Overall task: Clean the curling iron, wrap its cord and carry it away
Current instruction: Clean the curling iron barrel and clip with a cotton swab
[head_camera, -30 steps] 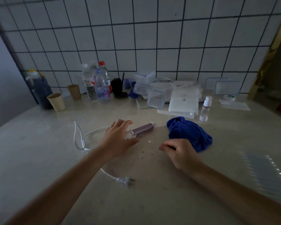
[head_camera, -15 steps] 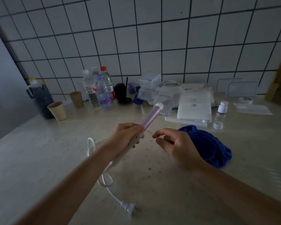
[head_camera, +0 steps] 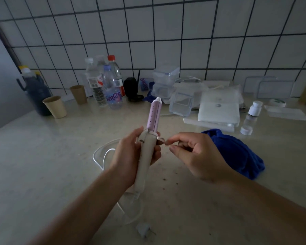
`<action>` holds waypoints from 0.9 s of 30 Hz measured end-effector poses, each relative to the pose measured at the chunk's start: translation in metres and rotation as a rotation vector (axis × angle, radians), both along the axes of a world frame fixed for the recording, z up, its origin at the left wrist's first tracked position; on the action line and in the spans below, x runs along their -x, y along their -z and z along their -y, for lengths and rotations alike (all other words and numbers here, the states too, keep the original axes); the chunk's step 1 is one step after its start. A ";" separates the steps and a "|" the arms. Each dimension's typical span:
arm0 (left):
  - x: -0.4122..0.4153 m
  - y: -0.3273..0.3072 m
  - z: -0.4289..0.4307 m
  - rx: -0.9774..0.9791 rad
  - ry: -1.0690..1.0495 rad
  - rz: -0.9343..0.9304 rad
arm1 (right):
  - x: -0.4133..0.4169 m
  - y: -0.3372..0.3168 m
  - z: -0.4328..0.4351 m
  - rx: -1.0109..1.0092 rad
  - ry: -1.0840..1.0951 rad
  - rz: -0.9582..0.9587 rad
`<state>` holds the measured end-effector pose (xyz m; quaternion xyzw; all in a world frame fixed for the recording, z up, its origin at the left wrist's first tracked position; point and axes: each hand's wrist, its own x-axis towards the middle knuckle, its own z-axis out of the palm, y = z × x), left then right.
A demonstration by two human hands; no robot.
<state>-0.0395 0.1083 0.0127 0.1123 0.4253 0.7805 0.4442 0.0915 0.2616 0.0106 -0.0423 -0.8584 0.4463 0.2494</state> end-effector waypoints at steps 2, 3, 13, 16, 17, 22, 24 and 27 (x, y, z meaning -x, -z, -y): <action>-0.004 0.002 0.001 0.007 0.011 -0.020 | -0.001 -0.001 -0.001 0.007 0.002 0.001; -0.005 0.002 0.002 0.007 0.017 -0.035 | -0.001 -0.002 -0.001 0.011 -0.001 0.002; -0.020 -0.005 0.003 -0.027 0.053 -0.166 | -0.009 -0.013 0.012 -0.014 -0.029 -0.096; -0.021 -0.004 0.005 -0.082 0.090 -0.222 | -0.010 -0.019 0.011 0.013 -0.005 -0.142; -0.022 -0.004 0.006 -0.092 0.098 -0.245 | -0.010 -0.021 0.011 0.014 0.004 -0.150; -0.028 -0.003 0.006 -0.078 0.084 -0.293 | -0.011 -0.030 0.013 -0.007 0.052 -0.164; -0.029 -0.004 0.006 -0.098 0.111 -0.270 | -0.011 -0.030 0.015 -0.012 0.046 -0.166; -0.029 -0.004 0.006 -0.157 0.186 -0.175 | -0.011 -0.030 0.015 -0.081 0.063 -0.162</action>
